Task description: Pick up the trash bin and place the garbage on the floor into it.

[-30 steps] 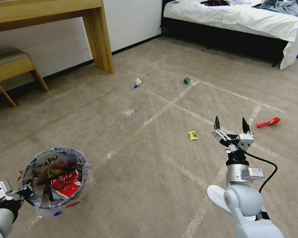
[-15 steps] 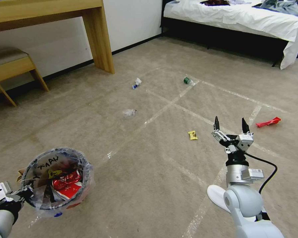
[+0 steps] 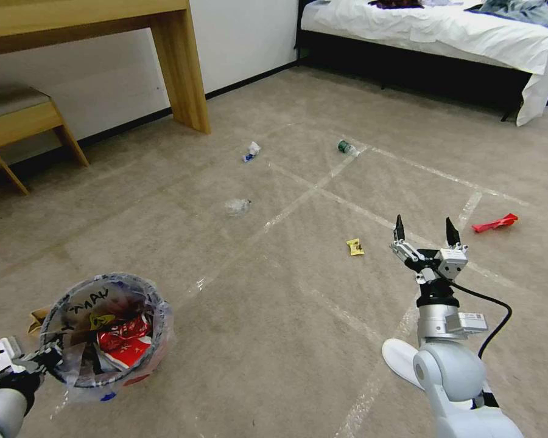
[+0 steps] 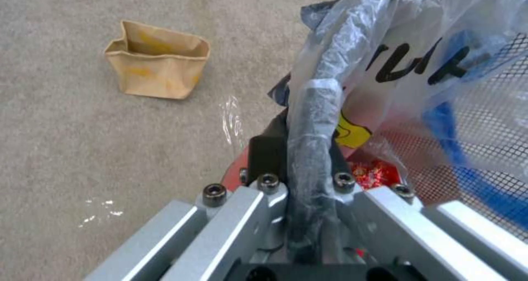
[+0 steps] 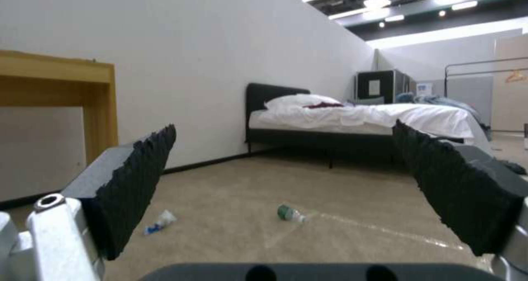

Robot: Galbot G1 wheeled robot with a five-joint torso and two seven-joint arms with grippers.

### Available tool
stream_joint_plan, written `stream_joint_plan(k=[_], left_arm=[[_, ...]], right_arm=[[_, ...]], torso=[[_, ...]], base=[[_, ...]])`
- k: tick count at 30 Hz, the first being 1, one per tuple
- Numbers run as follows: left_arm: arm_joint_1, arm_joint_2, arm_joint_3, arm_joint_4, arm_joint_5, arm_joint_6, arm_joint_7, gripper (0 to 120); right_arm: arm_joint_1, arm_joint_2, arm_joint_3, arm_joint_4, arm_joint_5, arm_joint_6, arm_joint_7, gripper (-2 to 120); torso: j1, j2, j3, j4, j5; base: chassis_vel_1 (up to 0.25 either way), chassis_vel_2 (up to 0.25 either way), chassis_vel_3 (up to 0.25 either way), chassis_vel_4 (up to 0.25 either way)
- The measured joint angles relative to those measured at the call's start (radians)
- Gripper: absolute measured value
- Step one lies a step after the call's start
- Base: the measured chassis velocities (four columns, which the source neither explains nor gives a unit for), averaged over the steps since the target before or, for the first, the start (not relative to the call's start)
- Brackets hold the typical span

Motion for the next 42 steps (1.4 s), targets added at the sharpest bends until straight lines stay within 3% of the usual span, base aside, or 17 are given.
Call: stream_joint_plan(k=[21,42], left_arm=[[0.003,0.002,-0.003,-0.005,0.010,-0.002,0.006,0],[0.000,0.004,-0.006,-0.007,0.001,-0.003,0.004,0]], right_arm=[[-0.011,0.000,0.008,-0.010,-0.007,-0.003,-0.029,100],[-0.012,0.001,0.003,-0.007,-0.010,-0.007,-0.029,100]], torso=[[0.000,0.000,-0.001,0.0000,0.0001],[0.000,0.000,0.001,0.0001,0.0000]], base=[[-0.002,0.002,0.002,-0.002],[-0.116,0.124,0.116,-0.119]])
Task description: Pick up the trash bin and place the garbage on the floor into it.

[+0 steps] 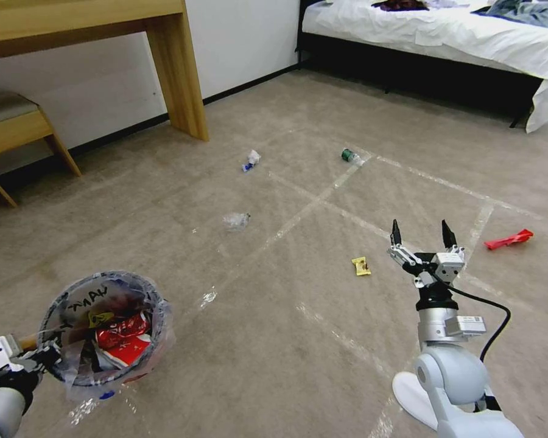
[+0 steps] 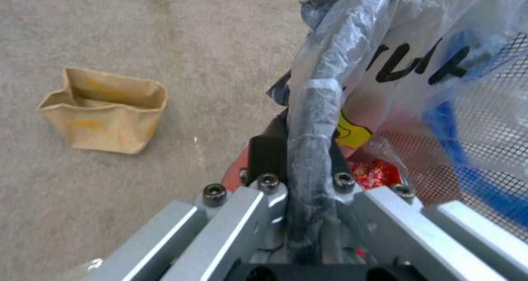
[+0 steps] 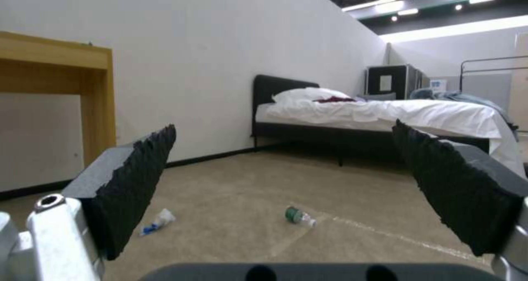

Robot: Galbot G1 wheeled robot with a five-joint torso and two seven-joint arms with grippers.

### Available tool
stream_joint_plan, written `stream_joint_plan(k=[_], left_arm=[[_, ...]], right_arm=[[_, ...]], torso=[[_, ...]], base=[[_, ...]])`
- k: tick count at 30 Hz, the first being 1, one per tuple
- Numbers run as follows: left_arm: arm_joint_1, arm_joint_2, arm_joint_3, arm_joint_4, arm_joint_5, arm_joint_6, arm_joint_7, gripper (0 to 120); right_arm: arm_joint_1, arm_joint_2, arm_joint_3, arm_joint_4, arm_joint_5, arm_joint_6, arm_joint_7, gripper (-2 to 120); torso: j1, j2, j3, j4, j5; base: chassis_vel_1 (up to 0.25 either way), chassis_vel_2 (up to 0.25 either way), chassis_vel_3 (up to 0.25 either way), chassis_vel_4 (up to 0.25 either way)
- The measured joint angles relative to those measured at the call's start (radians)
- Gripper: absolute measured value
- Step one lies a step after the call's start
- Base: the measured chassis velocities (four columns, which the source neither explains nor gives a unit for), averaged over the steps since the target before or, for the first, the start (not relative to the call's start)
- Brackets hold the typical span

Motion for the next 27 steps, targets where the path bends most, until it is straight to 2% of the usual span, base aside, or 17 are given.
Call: stream_joint_plan(k=[27], left_arm=[[-0.013,0.002,-0.002,0.024,-0.002,-0.003,-0.002,0]], right_arm=[[0.007,0.004,-0.012,-0.015,-0.013,-0.001,0.000,100]], torso=[[0.000,0.000,0.000,-0.0002,0.0000]], base=[[-0.097,0.093,0.099,-0.092]])
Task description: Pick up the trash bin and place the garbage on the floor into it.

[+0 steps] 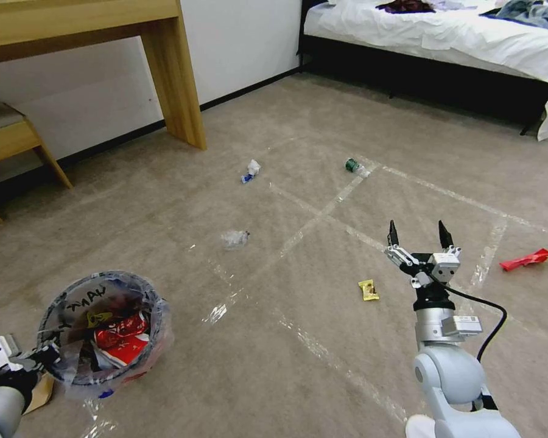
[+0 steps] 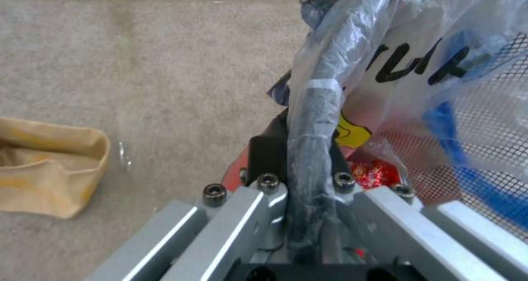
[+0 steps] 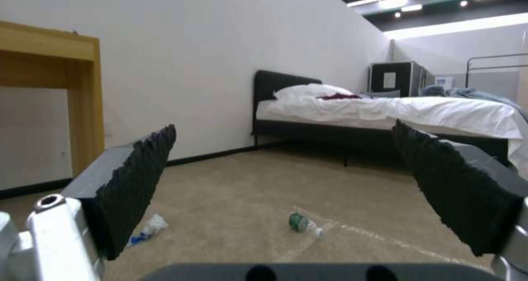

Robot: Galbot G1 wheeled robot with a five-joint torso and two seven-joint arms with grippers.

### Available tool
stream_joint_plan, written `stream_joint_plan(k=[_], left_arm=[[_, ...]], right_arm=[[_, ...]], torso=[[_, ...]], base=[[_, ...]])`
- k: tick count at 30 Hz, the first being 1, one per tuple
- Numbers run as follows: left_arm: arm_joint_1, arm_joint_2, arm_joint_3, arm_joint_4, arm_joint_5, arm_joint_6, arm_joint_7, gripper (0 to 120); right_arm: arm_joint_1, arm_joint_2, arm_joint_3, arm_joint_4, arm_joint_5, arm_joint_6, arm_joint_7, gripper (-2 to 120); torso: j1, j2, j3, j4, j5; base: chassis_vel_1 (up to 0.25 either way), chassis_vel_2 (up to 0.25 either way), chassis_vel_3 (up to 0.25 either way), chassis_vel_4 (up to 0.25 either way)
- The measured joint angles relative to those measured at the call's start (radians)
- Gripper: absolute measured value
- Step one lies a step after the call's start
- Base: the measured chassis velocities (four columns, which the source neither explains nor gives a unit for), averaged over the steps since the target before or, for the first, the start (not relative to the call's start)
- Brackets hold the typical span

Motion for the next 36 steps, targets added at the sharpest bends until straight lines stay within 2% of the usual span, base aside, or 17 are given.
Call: stream_joint_plan(k=[36], left_arm=[[-0.009,0.007,-0.005,0.015,0.000,0.000,-0.003,0]], right_arm=[[0.020,-0.002,-0.015,-0.013,-0.001,-0.004,0.000,100]], torso=[[0.000,0.000,0.000,0.0001,0.0000]], base=[[-0.098,0.099,0.099,-0.100]])
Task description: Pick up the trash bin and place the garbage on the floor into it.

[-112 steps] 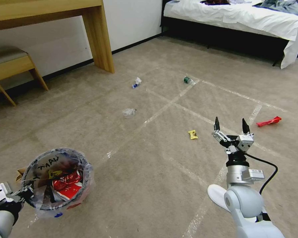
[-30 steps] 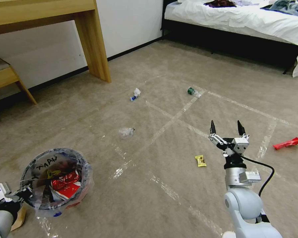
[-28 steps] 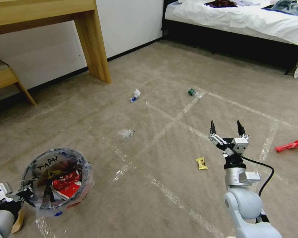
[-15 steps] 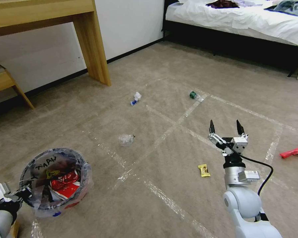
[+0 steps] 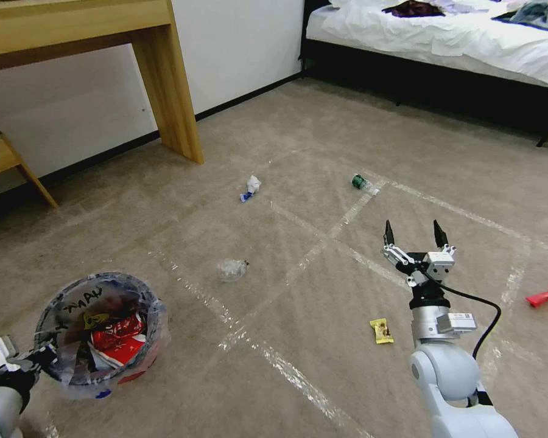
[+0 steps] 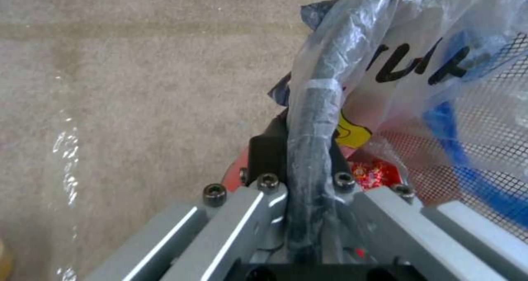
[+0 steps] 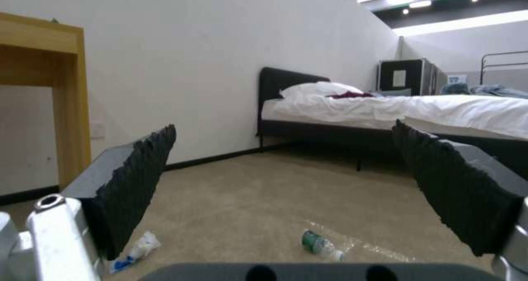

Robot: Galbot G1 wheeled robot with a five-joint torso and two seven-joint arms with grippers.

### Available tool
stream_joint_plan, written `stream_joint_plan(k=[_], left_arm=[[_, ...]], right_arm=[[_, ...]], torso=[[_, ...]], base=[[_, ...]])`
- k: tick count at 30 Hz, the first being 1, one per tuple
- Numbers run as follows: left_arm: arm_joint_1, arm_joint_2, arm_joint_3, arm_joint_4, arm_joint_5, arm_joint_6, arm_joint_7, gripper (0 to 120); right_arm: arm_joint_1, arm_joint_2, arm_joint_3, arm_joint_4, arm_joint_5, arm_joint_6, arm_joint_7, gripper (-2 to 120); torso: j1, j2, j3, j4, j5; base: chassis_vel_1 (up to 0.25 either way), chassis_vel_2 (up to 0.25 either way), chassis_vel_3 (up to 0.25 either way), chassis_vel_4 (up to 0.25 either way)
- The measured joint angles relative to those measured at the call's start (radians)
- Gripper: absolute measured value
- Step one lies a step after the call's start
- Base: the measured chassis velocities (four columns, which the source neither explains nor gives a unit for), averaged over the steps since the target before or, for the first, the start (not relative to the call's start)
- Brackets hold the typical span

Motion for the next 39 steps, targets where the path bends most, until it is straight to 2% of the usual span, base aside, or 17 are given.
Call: stream_joint_plan(k=[11,39], left_arm=[[-0.001,-0.001,-0.001,0.007,0.000,-0.005,0.000,0],[-0.011,0.002,-0.007,0.021,-0.010,-0.008,-0.002,0]], right_arm=[[0.002,0.002,-0.004,-0.008,-0.001,0.006,0.000,100],[0.050,-0.001,-0.029,-0.041,0.002,0.008,-0.002,100]], torso=[[0.000,0.000,0.000,0.0000,0.0000],[0.000,0.000,0.000,0.0000,0.0000]], base=[[-0.069,0.066,0.072,-0.069],[0.000,0.000,0.000,0.000]])
